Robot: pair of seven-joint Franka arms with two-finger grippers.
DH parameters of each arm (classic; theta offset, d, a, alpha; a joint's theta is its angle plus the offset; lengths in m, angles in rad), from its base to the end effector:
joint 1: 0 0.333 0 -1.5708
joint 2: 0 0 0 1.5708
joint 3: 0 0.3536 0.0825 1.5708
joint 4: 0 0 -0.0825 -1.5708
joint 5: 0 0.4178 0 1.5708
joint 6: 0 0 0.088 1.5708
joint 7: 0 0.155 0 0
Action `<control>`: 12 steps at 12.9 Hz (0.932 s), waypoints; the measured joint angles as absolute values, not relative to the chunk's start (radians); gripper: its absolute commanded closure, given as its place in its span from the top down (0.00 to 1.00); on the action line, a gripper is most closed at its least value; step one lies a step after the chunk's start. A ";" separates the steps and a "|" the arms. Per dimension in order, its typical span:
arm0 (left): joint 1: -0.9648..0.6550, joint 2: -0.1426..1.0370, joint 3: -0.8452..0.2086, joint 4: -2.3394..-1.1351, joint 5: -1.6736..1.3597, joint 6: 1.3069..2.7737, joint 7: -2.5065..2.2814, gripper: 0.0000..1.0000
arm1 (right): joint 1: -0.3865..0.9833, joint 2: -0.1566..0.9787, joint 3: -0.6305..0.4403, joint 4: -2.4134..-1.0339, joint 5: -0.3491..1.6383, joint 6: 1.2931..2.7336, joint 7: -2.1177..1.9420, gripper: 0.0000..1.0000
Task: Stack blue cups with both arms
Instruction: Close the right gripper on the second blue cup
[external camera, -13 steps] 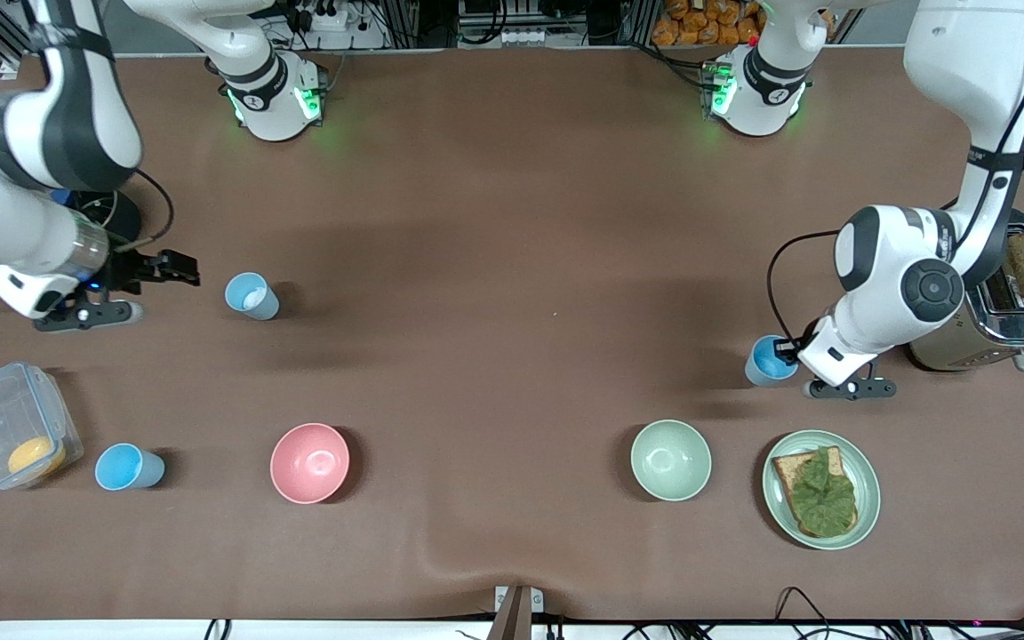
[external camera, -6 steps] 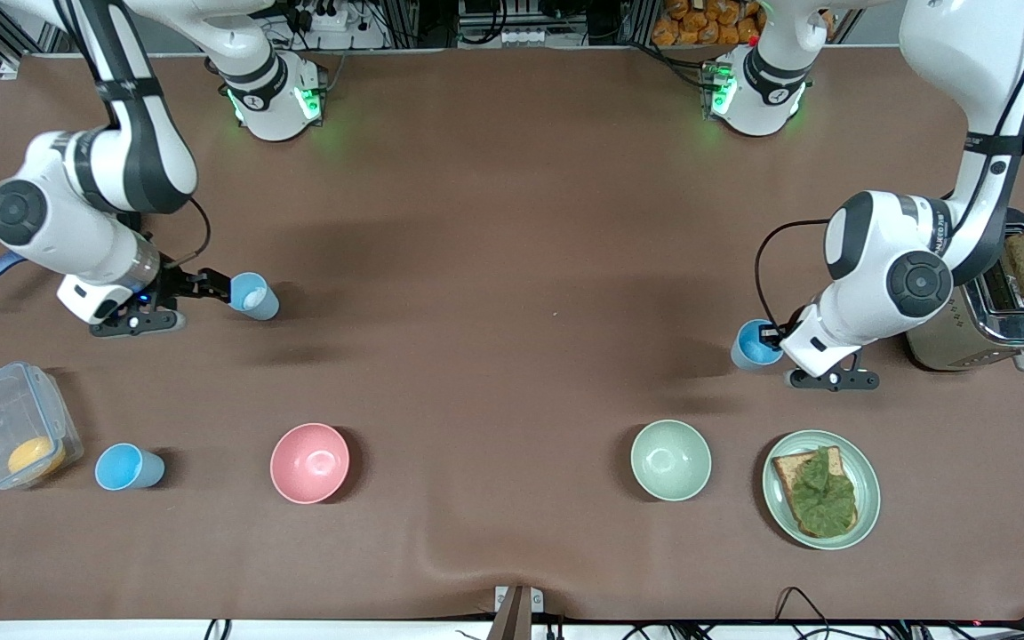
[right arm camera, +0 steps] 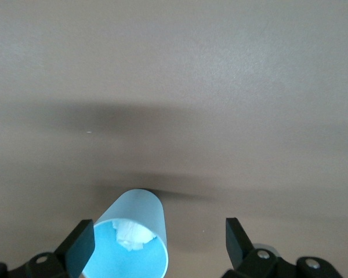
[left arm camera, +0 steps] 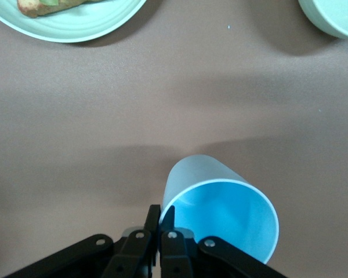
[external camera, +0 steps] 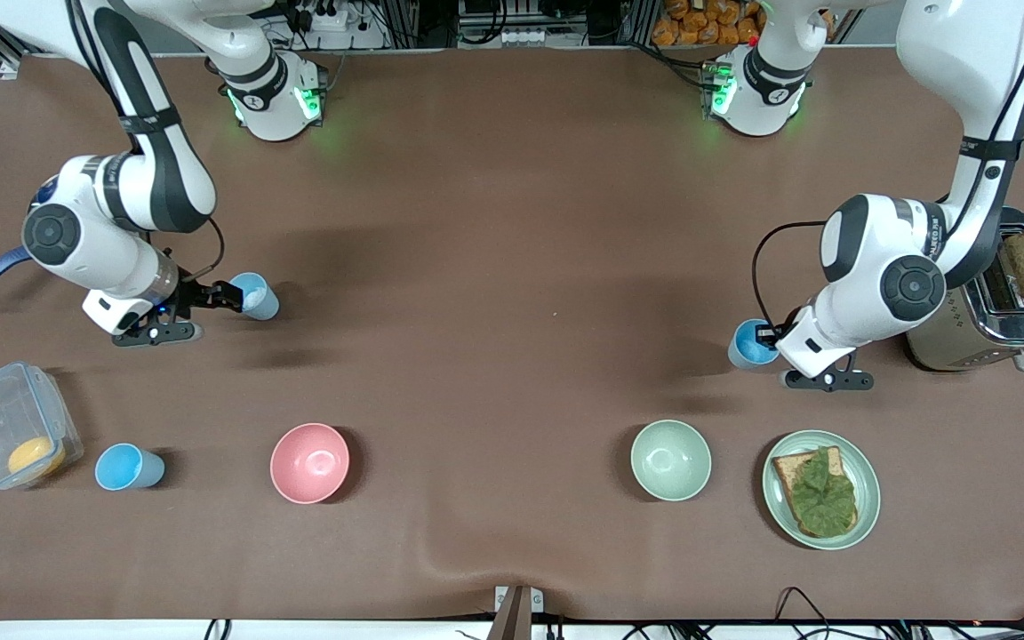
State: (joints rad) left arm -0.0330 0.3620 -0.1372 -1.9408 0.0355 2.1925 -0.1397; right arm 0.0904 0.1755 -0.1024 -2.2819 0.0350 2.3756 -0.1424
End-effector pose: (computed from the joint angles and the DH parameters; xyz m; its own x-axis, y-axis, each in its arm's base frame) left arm 0.6305 -0.1038 0.2548 0.9930 -0.0466 -0.1081 -0.0461 -0.9989 0.0070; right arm 0.5461 -0.0059 0.2340 0.9913 0.1051 -0.0792 0.1042 -0.9944 -0.0157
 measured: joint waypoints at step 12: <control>-0.051 0.366 -0.138 -1.931 0.036 2.193 -0.140 0.00 | 0.052 0.196 -0.101 -2.356 0.035 2.420 -0.172 0.97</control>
State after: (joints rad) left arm -0.0506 0.3661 -0.1378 -1.9306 0.0355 2.1925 -0.1397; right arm 0.0519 0.1961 -0.1011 -2.3565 0.0347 2.4204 -0.1719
